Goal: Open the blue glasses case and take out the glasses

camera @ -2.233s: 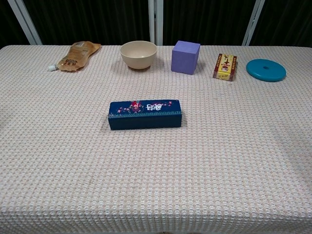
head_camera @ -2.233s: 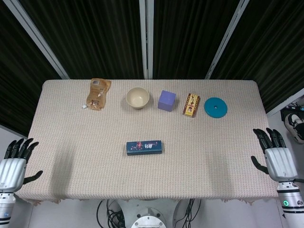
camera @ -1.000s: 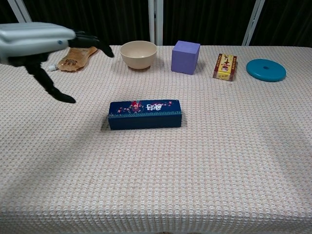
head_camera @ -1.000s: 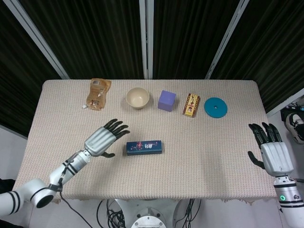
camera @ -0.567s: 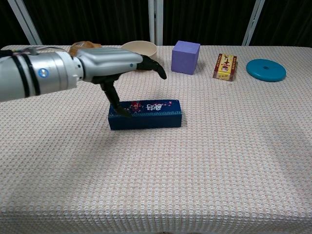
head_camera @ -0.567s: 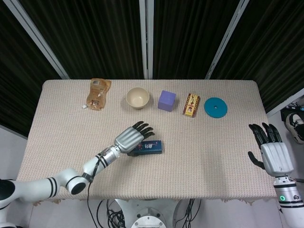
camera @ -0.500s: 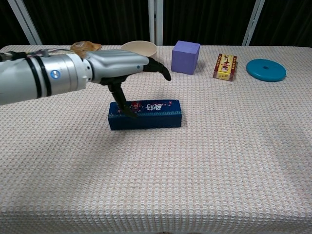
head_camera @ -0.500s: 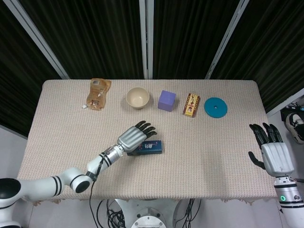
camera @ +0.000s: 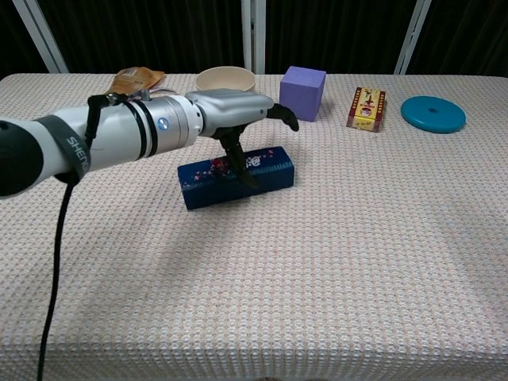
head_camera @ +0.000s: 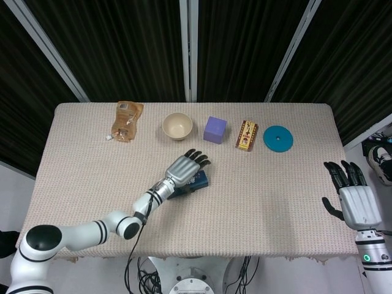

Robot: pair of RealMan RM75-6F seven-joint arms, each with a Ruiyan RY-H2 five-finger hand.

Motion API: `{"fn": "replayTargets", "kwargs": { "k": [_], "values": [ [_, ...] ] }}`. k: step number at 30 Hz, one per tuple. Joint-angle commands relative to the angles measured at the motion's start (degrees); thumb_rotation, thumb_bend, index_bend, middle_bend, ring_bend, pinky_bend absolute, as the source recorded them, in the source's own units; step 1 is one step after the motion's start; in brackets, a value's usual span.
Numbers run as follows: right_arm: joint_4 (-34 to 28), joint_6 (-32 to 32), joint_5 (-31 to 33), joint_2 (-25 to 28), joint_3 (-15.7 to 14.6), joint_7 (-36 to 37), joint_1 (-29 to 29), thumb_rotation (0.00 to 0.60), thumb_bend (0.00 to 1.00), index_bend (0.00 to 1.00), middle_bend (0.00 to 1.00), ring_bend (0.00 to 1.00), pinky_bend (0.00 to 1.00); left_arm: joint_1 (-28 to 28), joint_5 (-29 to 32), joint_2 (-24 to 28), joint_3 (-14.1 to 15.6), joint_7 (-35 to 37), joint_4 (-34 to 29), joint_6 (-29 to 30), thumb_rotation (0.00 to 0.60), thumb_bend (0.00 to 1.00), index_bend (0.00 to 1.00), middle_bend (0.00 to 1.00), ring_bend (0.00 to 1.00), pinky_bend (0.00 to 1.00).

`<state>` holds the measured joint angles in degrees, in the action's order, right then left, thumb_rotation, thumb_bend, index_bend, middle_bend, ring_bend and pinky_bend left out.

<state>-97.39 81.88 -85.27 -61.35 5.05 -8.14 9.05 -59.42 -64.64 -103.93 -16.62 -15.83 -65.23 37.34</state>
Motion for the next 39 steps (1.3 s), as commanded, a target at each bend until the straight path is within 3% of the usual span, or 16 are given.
{"fn": "replayTargets", "kwargs": {
  "k": [1, 8, 16, 22, 27, 33, 39],
  "values": [
    [0.12, -0.11, 0.13, -0.03, -0.01, 0.01, 0.01, 0.6, 0.24, 0.04, 0.11, 0.0, 0.01, -0.26, 4.6, -0.85, -1.49, -1.62, 3.65, 1.39, 0.6, 0.1, 0.16, 0.08, 0.0, 0.0],
    [0.11, -0.49, 0.14, -0.28, -0.02, -0.22, 0.27, 0.6, 0.24, 0.04, 0.11, 0.0, 0.01, 1.89, 11.6, 1.36, -2.22, -2.61, 5.69, 3.1, 0.6, 0.1, 0.16, 0.08, 0.0, 0.0],
    [-0.09, -1.27, 0.28, -0.54, 0.06, -0.73, 0.82, 0.6, 0.24, 0.04, 0.11, 0.0, 0.01, 7.4, 10.39, 9.36, -1.43, 3.11, -5.41, 5.96, 0.6, 0.1, 0.17, 0.08, 0.0, 0.0],
    [-0.16, -1.32, 0.01, -0.57, 0.03, -0.7, 1.0, 0.6, 0.24, 0.04, 0.11, 0.0, 0.01, 11.7, 6.67, 17.15, 3.48, 2.39, -13.46, 8.13, 0.6, 0.1, 0.18, 0.09, 0.0, 0.0],
    [0.2, -1.09, -0.06, -0.81, -0.2, -0.41, 0.77, 0.6, 0.24, 0.04, 0.11, 0.0, 0.01, 15.09, 9.12, 20.62, 8.24, -1.08, -14.96, 9.33, 0.6, 0.09, 0.22, 0.13, 0.0, 0.0],
    [0.43, -0.69, -0.61, -1.05, -0.42, -0.19, 0.63, 0.6, 0.24, 0.04, 0.11, 0.0, 0.01, 16.14, 13.12, 21.47, 10.64, -2.58, -15.47, 7.79, 0.6, 0.09, 0.28, 0.18, 0.03, 0.0],
    [0.51, -0.56, -0.29, -0.98, -0.46, -0.04, 0.4, 0.6, 0.24, 0.04, 0.11, 0.0, 0.01, 15.8, 11.75, 22.01, 11.31, -2.49, -18.02, 7.2, 0.6, 0.08, 0.29, 0.2, 0.04, 0.0]
  ]
}}
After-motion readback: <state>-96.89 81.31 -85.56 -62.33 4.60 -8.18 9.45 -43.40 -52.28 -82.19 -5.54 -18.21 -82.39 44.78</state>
